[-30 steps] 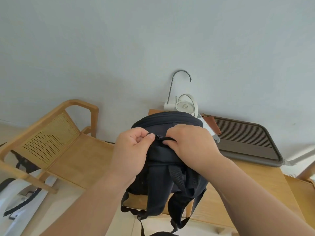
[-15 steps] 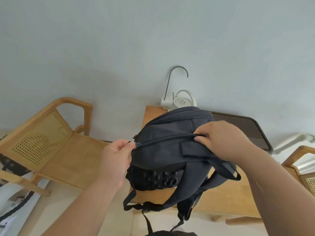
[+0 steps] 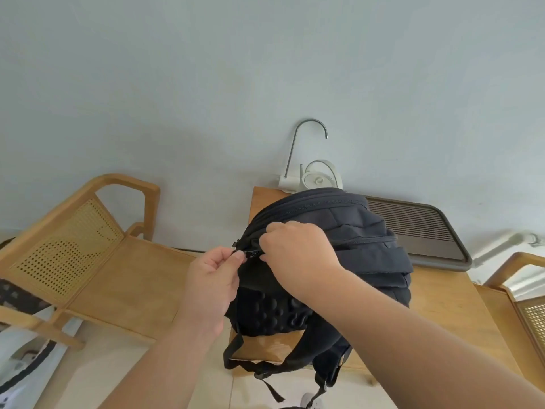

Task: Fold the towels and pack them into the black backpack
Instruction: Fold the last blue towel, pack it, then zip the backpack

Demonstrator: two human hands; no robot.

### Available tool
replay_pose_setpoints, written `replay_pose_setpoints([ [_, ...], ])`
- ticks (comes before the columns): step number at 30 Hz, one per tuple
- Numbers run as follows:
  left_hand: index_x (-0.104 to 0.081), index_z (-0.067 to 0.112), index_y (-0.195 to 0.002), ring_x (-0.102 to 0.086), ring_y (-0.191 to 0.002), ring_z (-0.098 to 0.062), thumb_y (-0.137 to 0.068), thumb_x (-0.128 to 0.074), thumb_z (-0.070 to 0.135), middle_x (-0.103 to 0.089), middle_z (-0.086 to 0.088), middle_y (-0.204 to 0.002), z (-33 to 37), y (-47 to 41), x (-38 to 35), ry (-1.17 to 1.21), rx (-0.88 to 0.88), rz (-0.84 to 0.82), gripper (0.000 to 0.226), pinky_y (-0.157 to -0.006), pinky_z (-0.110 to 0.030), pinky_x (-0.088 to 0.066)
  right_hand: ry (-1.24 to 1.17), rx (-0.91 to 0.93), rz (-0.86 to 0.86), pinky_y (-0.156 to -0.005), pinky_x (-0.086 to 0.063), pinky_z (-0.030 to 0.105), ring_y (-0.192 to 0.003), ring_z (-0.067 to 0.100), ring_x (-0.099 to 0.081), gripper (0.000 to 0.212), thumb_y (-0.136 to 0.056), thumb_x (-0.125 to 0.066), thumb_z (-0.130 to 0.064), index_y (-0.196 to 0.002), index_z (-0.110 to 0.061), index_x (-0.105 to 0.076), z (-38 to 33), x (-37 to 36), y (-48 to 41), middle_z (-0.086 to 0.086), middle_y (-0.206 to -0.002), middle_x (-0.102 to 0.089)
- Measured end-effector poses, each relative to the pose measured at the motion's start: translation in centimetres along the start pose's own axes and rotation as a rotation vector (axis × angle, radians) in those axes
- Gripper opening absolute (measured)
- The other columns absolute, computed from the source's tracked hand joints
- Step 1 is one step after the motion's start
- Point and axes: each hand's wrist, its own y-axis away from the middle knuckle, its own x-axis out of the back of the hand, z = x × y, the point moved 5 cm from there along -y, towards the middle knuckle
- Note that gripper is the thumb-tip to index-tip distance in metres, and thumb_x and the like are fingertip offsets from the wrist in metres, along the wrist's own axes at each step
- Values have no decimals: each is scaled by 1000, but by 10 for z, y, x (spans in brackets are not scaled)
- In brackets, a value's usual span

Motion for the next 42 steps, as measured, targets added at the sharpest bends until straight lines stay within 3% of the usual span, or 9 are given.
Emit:
replay_pose_setpoints([
  [12, -67, 15, -94, -41, -51, -13, -102, -54, 21, -50, -3, -63, -27, -17, -18, 15, 98, -128, 17, -47, -20, -37, 15, -128, 287, -59, -47, 36, -66, 17, -51, 38, -100, -46, -43, -75, -23, -66, 72, 3, 35, -7, -72, -51],
  [17, -66, 26, -109, -74, -75, -22, -104, -51, 23, -71, 17, -108, -12, -11, -37, -28, -15, -155, 17, -74, -35, -62, -7, -140, 456, -59, -48, 37, -72, 21, -58, 35, -102, -49, -36, -84, -19, -73, 88, 2, 58, -3, -76, -58],
  [21, -66, 19, -97, -74, -84, -23, -104, -51, 20, -70, -3, -98, -1, -9, -58, -4, -80, -208, 17, -86, -33, -57, -71, -166, 623, -59, -50, 40, -71, 22, -60, 22, -99, -61, -28, -93, -13, -77, 101, -1, 88, 0, -77, -62],
  [25, -67, 17, -97, -70, -83, -24, -103, -52, 20, -70, -4, -94, 11, -17, -71, 1, -91, -239, 17, -94, -46, -57, -117, -273, 535, -65, -51, 41, -77, 20, -55, 25, -95, -62, -34, -104, -15, -75, 106, 1, 98, -1, -84, -57],
  [28, -67, 15, -95, -67, -84, -26, -103, -52, 18, -68, -6, -92, 31, -12, -84, -26, -177, -298, 17, -91, -50, -57, -59, -302, 405, -73, -47, 37, -85, 20, -49, 52, -85, -64, -56, -123, -21, -67, 94, 16, 88, -2, -93, -49],
  [30, -66, 12, -93, -64, -87, -34, -104, -52, 15, -65, -14, -90, 43, -6, -97, -33, -237, -355, 18, -89, -54, -56, 20, -263, 346, -70, -44, 37, -83, 19, -46, 45, -84, -62, -62, -108, -24, -71, 83, 24, 75, -3, -91, -47],
  [34, -65, 8, -93, -65, -79, -33, -102, -53, 11, -66, -14, -85, 54, -3, -107, -50, -309, -359, 16, -83, -54, -58, 21, -199, 372, -59, -43, 38, -70, 21, -49, 36, -92, -56, -47, -72, -19, -67, 86, 21, 65, -4, -77, -49],
  [37, -69, 17, -98, -67, -62, -22, -101, -56, 16, -68, -7, -71, 51, 0, -106, -147, -326, -333, 14, -64, -43, -61, -16, -212, 430, -57, -45, 40, -68, 21, -52, 37, -95, -49, -42, -75, -18, -70, 94, 7, 75, -3, -76, -52],
  [42, -72, 19, -101, -44, -51, -20, -100, -57, 15, -53, -15, -57, 33, 3, -100, -29, -153, -251, 16, -50, -27, -41, -109, -222, 549, -56, -45, 39, -69, 20, -52, 28, -98, -57, -34, -82, -18, -73, 93, -7, 84, -3, -77, -54],
])
